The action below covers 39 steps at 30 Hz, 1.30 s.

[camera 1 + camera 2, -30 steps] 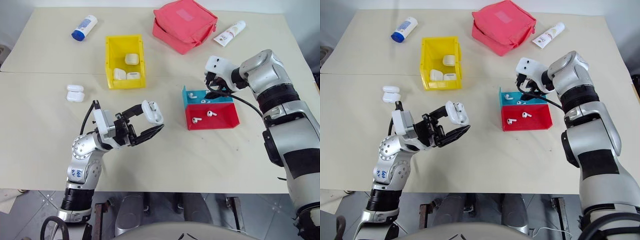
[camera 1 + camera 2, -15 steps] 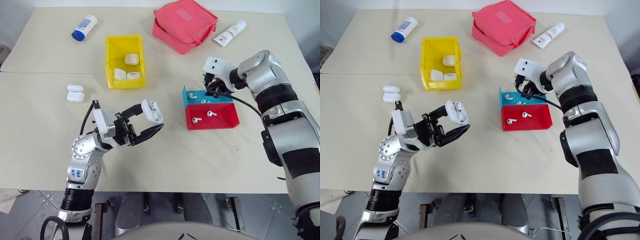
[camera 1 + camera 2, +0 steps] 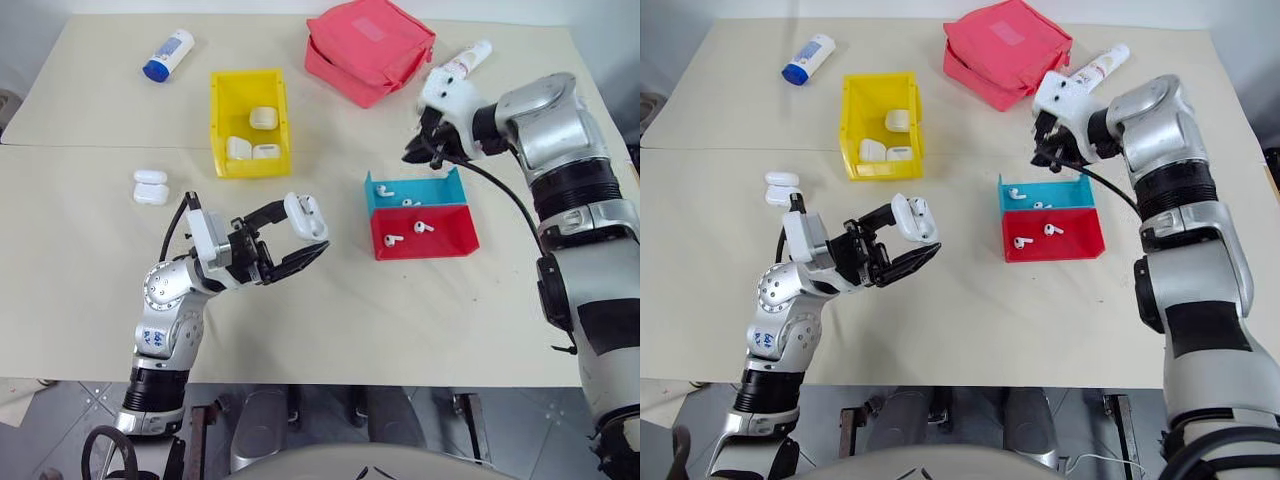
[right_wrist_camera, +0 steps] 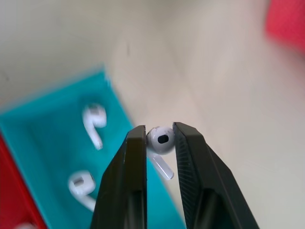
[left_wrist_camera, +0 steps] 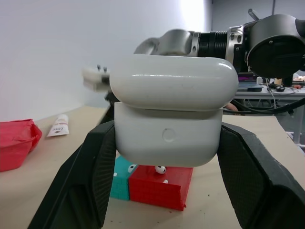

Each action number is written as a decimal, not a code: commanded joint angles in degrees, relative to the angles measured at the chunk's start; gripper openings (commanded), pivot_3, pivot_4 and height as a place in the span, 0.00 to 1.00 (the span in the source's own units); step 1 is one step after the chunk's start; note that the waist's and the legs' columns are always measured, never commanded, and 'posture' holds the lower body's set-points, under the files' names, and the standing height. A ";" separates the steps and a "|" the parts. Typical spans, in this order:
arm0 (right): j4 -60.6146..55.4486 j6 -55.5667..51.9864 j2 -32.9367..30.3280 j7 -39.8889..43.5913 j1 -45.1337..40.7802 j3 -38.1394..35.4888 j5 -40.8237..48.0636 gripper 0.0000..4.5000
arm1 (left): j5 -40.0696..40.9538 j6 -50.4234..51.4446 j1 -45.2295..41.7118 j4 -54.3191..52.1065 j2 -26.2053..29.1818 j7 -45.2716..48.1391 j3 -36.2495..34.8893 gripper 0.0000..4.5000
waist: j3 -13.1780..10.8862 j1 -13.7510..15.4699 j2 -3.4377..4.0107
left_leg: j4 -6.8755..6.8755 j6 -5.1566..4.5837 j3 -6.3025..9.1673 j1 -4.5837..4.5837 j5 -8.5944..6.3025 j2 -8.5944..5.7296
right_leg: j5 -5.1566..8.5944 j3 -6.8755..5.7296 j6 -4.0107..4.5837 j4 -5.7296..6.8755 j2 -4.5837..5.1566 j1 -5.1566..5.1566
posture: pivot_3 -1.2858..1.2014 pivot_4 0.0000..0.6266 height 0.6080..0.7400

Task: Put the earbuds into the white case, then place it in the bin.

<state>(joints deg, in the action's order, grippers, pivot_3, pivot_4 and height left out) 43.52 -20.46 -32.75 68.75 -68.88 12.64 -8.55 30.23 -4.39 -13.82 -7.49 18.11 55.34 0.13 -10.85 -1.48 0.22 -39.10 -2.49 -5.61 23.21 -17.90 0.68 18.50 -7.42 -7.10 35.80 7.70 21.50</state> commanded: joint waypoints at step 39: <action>-84.25 -56.05 15.08 -43.39 43.37 -33.62 73.51 0.10 | -0.18 -3.15 -21.27 25.35 -8.18 24.68 2.25 0.62 | -0.04 1.37 0.06 | -0.01 -0.04 0.09 0.05 -0.02 -0.12 | 0.00 0.05 0.00 0.03 -0.02 0.02 | 0.52 0.24 1.00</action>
<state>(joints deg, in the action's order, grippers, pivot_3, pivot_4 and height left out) -39.20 -78.52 -16.92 25.76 -25.91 -21.70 63.58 28.50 -8.06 -35.24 20.92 10.07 79.96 2.34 -10.89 -0.11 0.29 -39.11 -2.53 -5.52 23.26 -17.92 0.57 18.49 -7.37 -7.10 35.83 7.68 21.53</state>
